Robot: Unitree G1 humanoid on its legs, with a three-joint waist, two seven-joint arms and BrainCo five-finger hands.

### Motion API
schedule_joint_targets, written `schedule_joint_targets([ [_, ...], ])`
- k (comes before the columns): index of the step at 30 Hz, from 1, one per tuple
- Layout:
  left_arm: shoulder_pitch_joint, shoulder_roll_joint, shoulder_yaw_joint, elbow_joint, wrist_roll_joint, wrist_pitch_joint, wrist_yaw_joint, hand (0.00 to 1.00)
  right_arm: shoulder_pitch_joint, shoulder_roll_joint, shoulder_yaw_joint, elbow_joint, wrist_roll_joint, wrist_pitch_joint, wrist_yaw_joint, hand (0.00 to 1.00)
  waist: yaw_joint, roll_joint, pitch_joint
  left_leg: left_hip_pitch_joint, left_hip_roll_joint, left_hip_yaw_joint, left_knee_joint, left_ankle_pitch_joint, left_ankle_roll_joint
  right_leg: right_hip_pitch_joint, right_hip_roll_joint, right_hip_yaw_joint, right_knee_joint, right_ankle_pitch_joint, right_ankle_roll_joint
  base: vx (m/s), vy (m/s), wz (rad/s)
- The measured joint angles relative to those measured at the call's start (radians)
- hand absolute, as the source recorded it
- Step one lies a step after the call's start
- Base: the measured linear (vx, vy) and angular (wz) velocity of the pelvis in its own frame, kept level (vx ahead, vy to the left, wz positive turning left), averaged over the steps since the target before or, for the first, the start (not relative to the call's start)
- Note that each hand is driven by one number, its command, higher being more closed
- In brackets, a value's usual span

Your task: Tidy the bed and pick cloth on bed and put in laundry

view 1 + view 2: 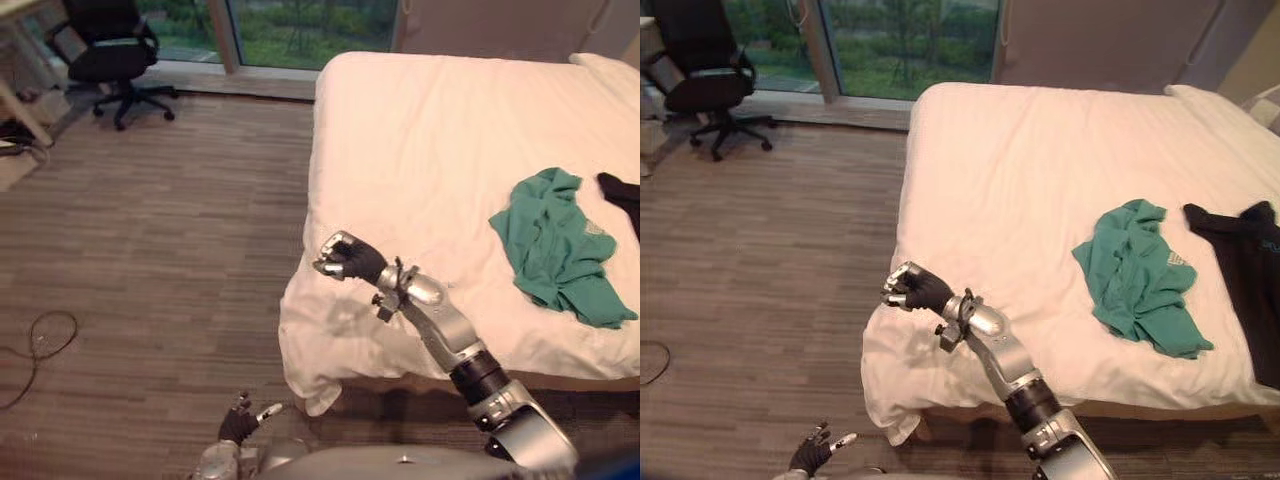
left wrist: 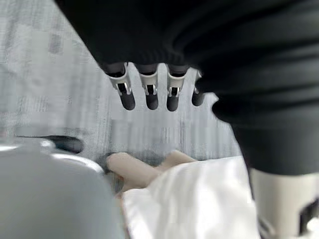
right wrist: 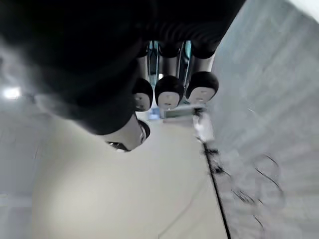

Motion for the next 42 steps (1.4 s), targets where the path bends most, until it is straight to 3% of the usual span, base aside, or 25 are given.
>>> schedule_joint_targets([
  [2,0.004,-0.004,0.016,0.000,0.002,-0.004,-0.002,0.00,-0.025,0.015,0.041,0.052,-0.010,-0.001,-0.055,1.00,0.016,0.006,0.011,-0.053,0.004,-0.014,0.003,-0.002,-0.003,-0.040,0.007,-0.013,0.004,-0.014,-0.020,-0.10,-0.049,0.20],
  [4,-0.010,-0.002,0.021,-0.001,0.002,-0.005,-0.002,0.00,-0.083,0.036,0.052,0.093,-0.010,-0.007,-0.097,1.00,0.026,0.003,0.063,-0.100,0.013,-0.019,0.012,-0.001,-0.004,-0.083,0.013,-0.015,0.017,-0.018,-0.026,-0.13,-0.021,0.14],
  [8,-0.062,0.008,0.051,-0.003,0.002,-0.019,0.001,0.00,-0.188,0.065,0.049,0.150,-0.011,-0.055,-0.164,1.00,0.068,-0.031,0.166,-0.181,0.009,-0.039,0.025,0.019,-0.015,-0.167,-0.003,-0.040,0.072,-0.039,-0.061,-0.15,0.014,0.15],
  [10,-0.077,0.008,0.051,-0.012,0.003,-0.020,0.002,0.00,-0.212,0.066,0.048,0.153,-0.011,-0.070,-0.173,1.00,0.076,-0.032,0.190,-0.207,0.003,-0.042,0.033,0.026,-0.009,-0.193,-0.012,-0.042,0.087,-0.041,-0.063,-0.09,0.040,0.09],
  [16,-0.130,-0.007,0.029,-0.102,0.004,-0.056,0.002,0.00,-0.336,0.063,0.022,0.168,-0.017,-0.103,-0.192,1.00,0.070,0.026,0.319,-0.295,-0.034,-0.041,0.054,0.058,0.015,-0.302,-0.066,-0.043,0.161,-0.043,-0.068,-0.07,0.066,0.01],
  [22,-0.201,-0.007,-0.040,-0.111,-0.004,-0.061,0.000,0.00,-0.456,0.028,-0.104,0.255,-0.057,-0.124,-0.264,1.00,0.072,0.087,0.354,-0.404,-0.053,-0.052,0.065,0.084,0.029,-0.428,-0.104,-0.045,0.223,-0.043,-0.068,-0.03,0.031,0.08],
  [27,-0.263,-0.027,-0.095,-0.109,-0.012,-0.061,-0.005,0.00,-0.514,-0.074,-0.213,0.289,-0.045,-0.152,-0.292,1.00,0.071,0.148,0.385,-0.488,-0.084,-0.045,0.064,0.110,0.039,-0.565,-0.159,-0.031,0.323,-0.048,-0.067,-0.02,0.006,-0.01],
  [30,-0.313,-0.049,-0.113,-0.090,-0.033,-0.062,-0.004,0.00,-0.528,-0.062,-0.220,0.286,-0.028,-0.163,-0.293,1.00,0.067,0.171,0.393,-0.538,-0.095,-0.027,0.062,0.122,0.045,-0.639,-0.174,-0.006,0.348,-0.056,-0.077,-0.08,-0.005,-0.12],
  [34,-0.381,-0.088,-0.114,-0.038,-0.051,-0.059,0.010,0.00,-0.492,-0.023,-0.218,0.292,-0.025,-0.167,-0.300,1.00,0.055,0.173,0.393,-0.578,-0.099,-0.010,0.046,0.135,0.045,-0.702,-0.177,0.018,0.357,-0.053,-0.081,-0.07,-0.014,-0.03],
  [36,-0.399,-0.105,-0.113,-0.039,-0.054,-0.059,0.040,0.00,-0.402,0.010,-0.202,0.345,-0.010,-0.163,-0.309,1.00,0.028,0.171,0.392,-0.606,-0.104,-0.002,0.047,0.137,0.046,-0.734,-0.181,0.033,0.361,-0.048,-0.080,-0.03,0.002,-0.02],
  [39,-0.423,-0.121,-0.108,-0.040,-0.064,-0.058,0.071,0.00,-0.262,0.021,-0.201,0.434,0.013,-0.138,-0.320,1.00,0.021,0.167,0.395,-0.626,-0.113,0.026,0.048,0.136,0.047,-0.782,-0.194,0.068,0.388,-0.047,-0.079,0.02,-0.008,-0.16],
  [40,-0.433,-0.133,-0.093,-0.042,-0.091,-0.059,0.091,0.00,-0.180,0.015,-0.210,0.486,0.023,-0.120,-0.345,1.00,-0.001,0.163,0.398,-0.646,-0.119,0.041,0.069,0.134,0.058,-0.811,-0.207,0.081,0.412,-0.050,-0.079,0.03,-0.016,-0.10],
  [42,-0.436,-0.144,-0.050,-0.042,-0.100,-0.062,0.111,0.00,-0.086,0.005,-0.215,0.524,0.023,-0.117,-0.376,1.00,-0.032,0.142,0.411,-0.691,-0.113,0.052,0.177,0.073,0.067,-0.841,-0.213,0.112,0.456,-0.063,-0.081,0.02,-0.030,-0.28],
])
